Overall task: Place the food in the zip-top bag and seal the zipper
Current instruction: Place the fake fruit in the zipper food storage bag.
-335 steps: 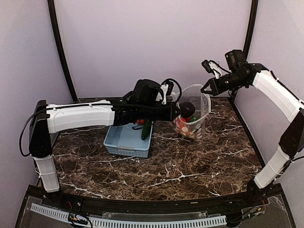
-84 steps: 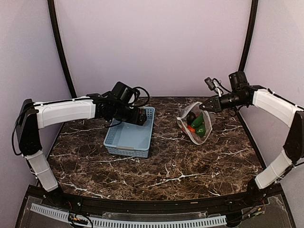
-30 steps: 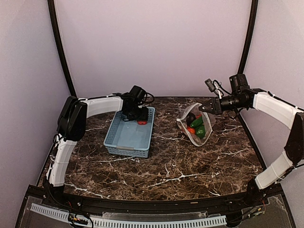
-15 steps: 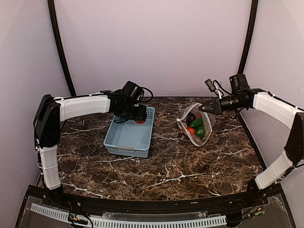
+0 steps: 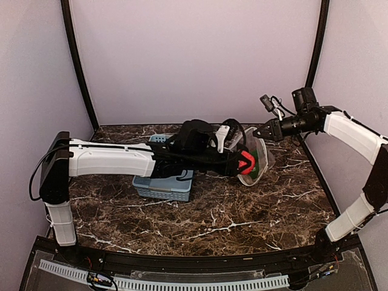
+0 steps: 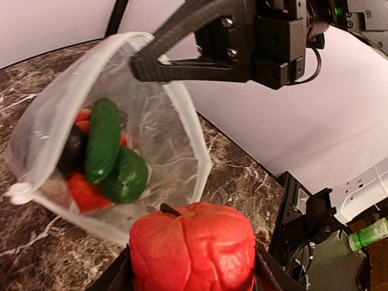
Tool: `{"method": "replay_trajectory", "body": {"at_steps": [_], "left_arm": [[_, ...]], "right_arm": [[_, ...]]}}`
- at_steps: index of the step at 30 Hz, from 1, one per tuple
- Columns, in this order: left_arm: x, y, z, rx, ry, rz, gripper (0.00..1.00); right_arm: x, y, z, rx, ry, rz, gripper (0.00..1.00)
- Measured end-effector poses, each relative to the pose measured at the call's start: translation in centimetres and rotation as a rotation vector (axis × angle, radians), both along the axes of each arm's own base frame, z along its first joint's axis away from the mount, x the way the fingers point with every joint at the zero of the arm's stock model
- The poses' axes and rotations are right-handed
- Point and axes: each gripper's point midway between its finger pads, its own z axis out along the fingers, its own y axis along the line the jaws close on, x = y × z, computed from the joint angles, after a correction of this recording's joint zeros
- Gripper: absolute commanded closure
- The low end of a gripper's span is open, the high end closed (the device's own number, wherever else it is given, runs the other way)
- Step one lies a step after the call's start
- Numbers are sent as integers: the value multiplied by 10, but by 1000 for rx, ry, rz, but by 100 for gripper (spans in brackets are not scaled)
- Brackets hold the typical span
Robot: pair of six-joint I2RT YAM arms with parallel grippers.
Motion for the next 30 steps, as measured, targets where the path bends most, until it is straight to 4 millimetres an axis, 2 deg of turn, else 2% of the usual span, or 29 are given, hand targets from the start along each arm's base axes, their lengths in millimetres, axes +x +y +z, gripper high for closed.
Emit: {"method": "replay_trajectory", "body": {"at_steps": [3, 6, 9, 13, 15, 20, 22, 23, 25, 30], "left_arm": [[-7, -24, 1, -43, 12, -44, 54], [-5, -36, -6, -53, 44, -40, 54], [2, -42, -15, -51, 76, -11, 54], [9, -41, -25, -31, 103, 42, 51], [13, -39, -31, -15, 112, 70, 48], [27, -40, -40, 13, 114, 140, 31], [32, -40, -42, 22, 111, 169, 20], [35, -40, -43, 31, 107, 180, 6], [38, -40, -43, 45, 96, 193, 2], [43, -38, -36, 76, 59, 205, 1]], "right_arm": [[-2, 5, 15, -16, -24, 11, 100], [-8, 11, 28, -26, -29, 30, 100], [-16, 17, 35, -32, -22, 47, 100], [-30, 22, 34, -47, 7, 70, 100], [-34, 25, 34, -50, 11, 80, 100], [-39, 27, 31, -57, 25, 89, 100], [-39, 27, 30, -58, 31, 90, 100], [-39, 27, 30, -58, 32, 90, 100], [-39, 27, 31, -57, 31, 90, 100], [-37, 26, 29, -67, 34, 80, 100]]}}
